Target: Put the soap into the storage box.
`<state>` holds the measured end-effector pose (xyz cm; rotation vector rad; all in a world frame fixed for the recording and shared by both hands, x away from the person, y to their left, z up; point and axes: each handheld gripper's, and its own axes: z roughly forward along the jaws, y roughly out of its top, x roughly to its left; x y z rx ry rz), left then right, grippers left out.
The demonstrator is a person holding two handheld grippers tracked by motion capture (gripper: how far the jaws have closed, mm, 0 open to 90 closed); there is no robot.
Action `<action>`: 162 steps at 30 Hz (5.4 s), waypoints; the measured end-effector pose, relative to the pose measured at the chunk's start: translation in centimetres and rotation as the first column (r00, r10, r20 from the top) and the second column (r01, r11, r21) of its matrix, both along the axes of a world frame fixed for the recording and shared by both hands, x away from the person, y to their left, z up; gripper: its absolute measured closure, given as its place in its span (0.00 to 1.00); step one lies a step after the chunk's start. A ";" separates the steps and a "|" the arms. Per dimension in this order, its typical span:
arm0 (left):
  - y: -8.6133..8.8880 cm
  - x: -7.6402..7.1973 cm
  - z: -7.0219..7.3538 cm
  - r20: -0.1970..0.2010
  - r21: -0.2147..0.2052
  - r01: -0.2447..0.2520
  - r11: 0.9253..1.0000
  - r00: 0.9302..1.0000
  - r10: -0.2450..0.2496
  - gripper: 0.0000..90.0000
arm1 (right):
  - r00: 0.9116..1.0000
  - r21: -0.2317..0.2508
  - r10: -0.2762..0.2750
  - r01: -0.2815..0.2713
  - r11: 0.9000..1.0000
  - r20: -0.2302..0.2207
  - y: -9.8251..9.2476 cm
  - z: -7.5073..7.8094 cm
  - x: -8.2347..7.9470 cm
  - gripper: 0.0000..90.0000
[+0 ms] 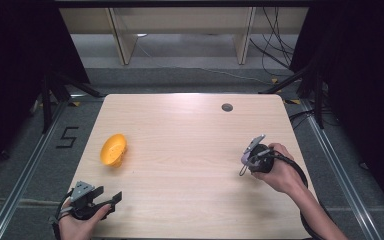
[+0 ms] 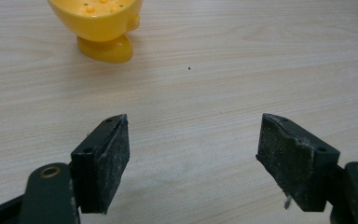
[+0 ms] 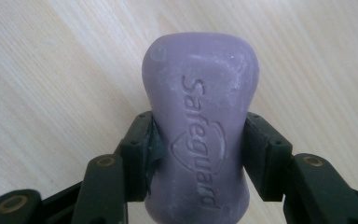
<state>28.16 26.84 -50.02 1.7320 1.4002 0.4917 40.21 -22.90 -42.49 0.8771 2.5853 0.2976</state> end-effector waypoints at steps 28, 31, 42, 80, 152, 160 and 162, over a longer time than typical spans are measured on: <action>-0.7 0.4 0.8 0.017 -0.056 0.038 0.998 0.999 -0.037 0.30 | 0.922 -0.023 0.171 -0.174 0.985 0.347 2.3 0.1 -5.6 0.56; -1.1 0.7 1.4 0.023 -0.057 0.046 0.997 0.999 -0.044 0.30 | 0.913 -0.033 0.171 -0.171 0.985 0.370 2.7 0.0 -6.3 0.56; -4.7 2.4 3.8 0.059 -0.072 0.168 0.983 0.985 -0.164 0.34 | 0.868 -0.081 0.217 -0.202 0.976 0.447 3.7 -0.2 -7.7 0.56; -24.5 8.3 9.0 0.020 -0.080 0.597 0.799 0.802 -0.597 0.39 | 0.836 -0.086 0.277 -0.269 0.959 0.474 5.2 -1.1 -8.9 0.56; -27.5 10.1 8.0 -0.072 -0.178 0.657 0.732 0.733 -0.676 0.65 | 0.806 -0.086 0.309 -0.309 0.947 0.505 6.4 -1.1 -9.5 0.50; -27.1 9.9 8.2 -0.040 -0.127 0.649 0.750 0.752 -0.658 0.65 | 0.769 -0.149 0.346 -0.318 0.936 0.538 5.5 -0.3 -9.4 0.37; -26.9 9.8 8.3 -0.033 -0.111 0.645 0.756 0.758 -0.652 0.65 | 0.785 -0.125 0.320 -0.301 0.945 0.531 5.3 -0.3 -9.7 0.36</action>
